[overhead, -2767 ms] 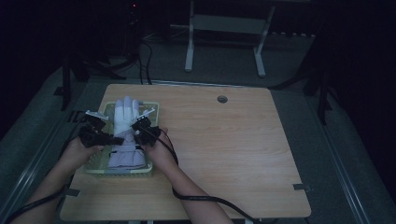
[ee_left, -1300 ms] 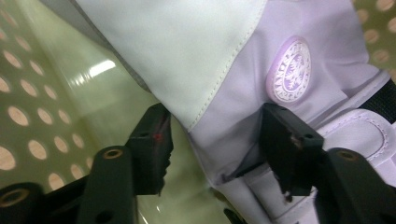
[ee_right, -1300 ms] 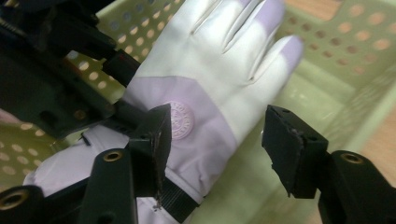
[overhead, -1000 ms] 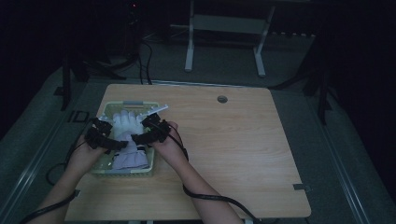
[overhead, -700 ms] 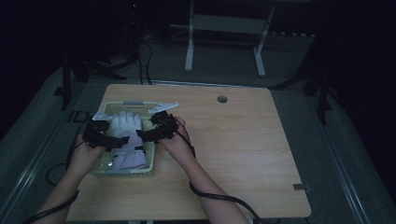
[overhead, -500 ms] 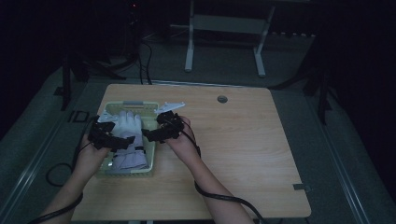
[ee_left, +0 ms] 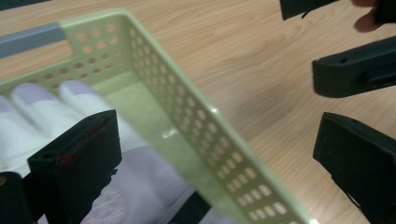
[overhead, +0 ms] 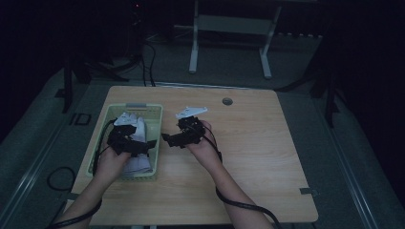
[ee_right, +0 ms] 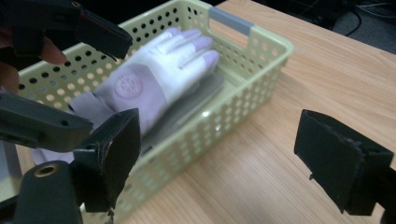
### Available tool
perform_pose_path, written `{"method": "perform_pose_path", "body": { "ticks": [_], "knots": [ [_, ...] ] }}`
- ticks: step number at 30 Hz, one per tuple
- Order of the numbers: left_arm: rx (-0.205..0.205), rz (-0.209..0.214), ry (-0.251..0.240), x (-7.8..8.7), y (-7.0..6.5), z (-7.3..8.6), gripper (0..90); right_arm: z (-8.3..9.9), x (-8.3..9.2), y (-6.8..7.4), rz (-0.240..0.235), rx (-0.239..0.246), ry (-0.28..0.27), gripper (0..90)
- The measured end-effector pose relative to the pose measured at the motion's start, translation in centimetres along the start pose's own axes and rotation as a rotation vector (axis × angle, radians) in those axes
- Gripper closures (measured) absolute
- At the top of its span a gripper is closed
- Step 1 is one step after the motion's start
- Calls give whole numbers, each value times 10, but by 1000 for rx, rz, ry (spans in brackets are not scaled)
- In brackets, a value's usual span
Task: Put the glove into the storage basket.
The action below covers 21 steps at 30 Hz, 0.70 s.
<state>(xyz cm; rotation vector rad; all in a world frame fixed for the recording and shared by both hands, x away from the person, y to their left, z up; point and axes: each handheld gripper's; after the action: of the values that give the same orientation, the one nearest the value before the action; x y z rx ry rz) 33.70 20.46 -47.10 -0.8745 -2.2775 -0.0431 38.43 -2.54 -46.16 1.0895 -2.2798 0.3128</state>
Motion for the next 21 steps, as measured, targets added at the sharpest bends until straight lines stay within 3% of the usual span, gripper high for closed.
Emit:
{"method": "perform_pose_path", "body": {
  "ticks": [6, 13, 17, 21],
  "knots": [
    [-19, 10, -11, -5, -16, -5, 13, 11, 13, -12, 10, -15, -4, 147],
    [-6, 45, -22, -15, -33, -9, 13, 26, 27, -28, 26, -26, 3, 147],
    [-34, 53, -14, -24, -46, -9, 13, 34, 35, -35, 27, -37, 6, 147],
    [-44, 89, -13, -33, -59, -10, 13, 43, 44, -42, 39, -41, 6, 147]
  ]
}}
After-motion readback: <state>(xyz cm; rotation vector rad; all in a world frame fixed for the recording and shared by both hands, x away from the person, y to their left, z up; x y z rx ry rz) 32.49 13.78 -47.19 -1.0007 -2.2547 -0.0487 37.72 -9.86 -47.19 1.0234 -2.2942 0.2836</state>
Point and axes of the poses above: each handheld gripper's, and its own axes: x roughly backward along the jaws, z roughly out of its underside, y roughly to its left, and after that the axes turned 4 degrees about z, right-handed
